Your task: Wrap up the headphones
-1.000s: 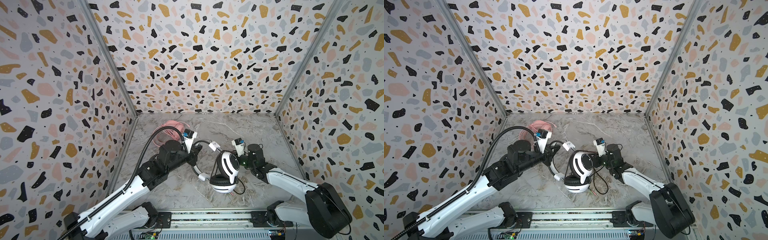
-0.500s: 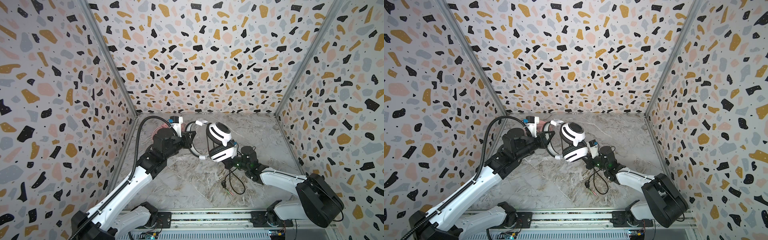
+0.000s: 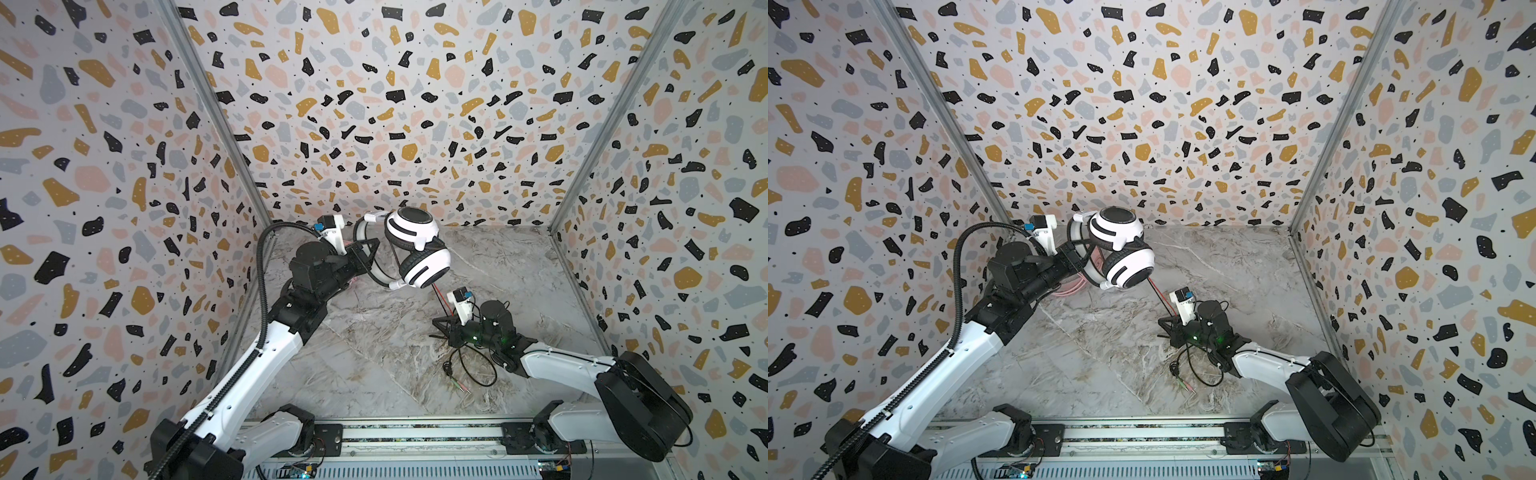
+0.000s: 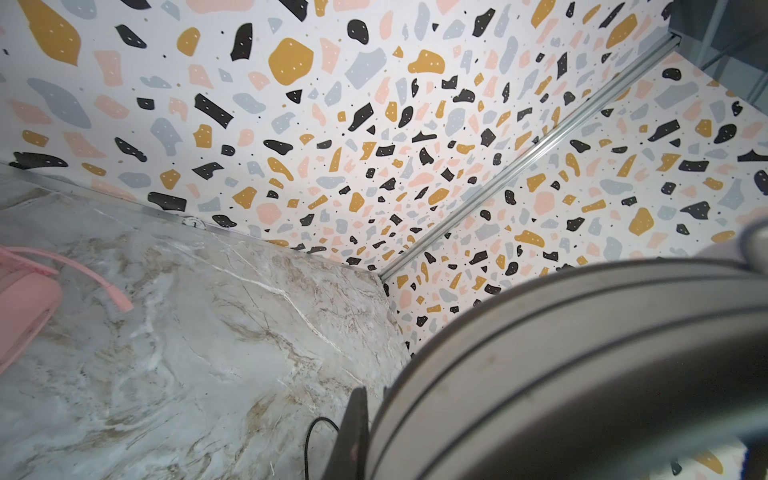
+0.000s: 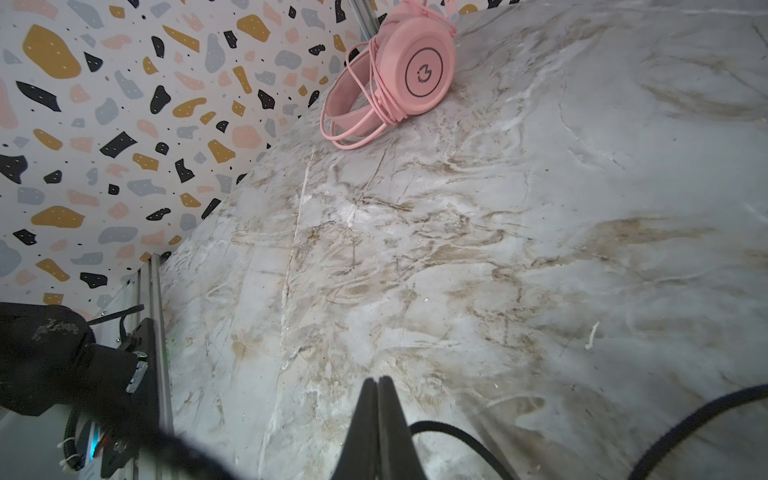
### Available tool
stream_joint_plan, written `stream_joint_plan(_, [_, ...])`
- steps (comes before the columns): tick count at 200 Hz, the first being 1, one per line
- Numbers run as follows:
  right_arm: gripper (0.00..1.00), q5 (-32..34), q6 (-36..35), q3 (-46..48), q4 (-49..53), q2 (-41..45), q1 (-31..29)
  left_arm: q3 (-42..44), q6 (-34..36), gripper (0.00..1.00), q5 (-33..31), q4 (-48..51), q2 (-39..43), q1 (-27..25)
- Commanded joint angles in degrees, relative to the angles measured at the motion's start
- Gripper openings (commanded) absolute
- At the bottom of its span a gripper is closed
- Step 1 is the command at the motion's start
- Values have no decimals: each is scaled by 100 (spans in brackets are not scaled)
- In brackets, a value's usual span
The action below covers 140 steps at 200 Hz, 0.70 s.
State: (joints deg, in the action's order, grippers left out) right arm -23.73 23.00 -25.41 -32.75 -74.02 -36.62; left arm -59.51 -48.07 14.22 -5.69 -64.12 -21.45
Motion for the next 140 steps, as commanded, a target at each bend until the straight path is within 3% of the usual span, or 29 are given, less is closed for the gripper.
stream_joint_plan(1, [4, 179, -13, 87, 474, 343, -156, -456, -449, 0, -321, -658, -40, 177])
stream_joint_plan(34, [4, 514, -164, 76, 1140, 861, -434, -801, -299, 0, -1562, 172, -336, 284])
stream_joint_plan(55, [4, 718, -188, 63, 1533, 1250, -594, -904, 152, 0, -2204, 510, -494, 290])
stream_joint_plan(111, [4, 1096, -221, -155, 2560, 1972, -1028, -212, 293, 0, -3179, 358, -382, 293])
stream_joint_plan(140, [4, 1266, -214, -279, 2910, 2056, -1285, -255, 266, 0, -3709, 630, -606, 296])
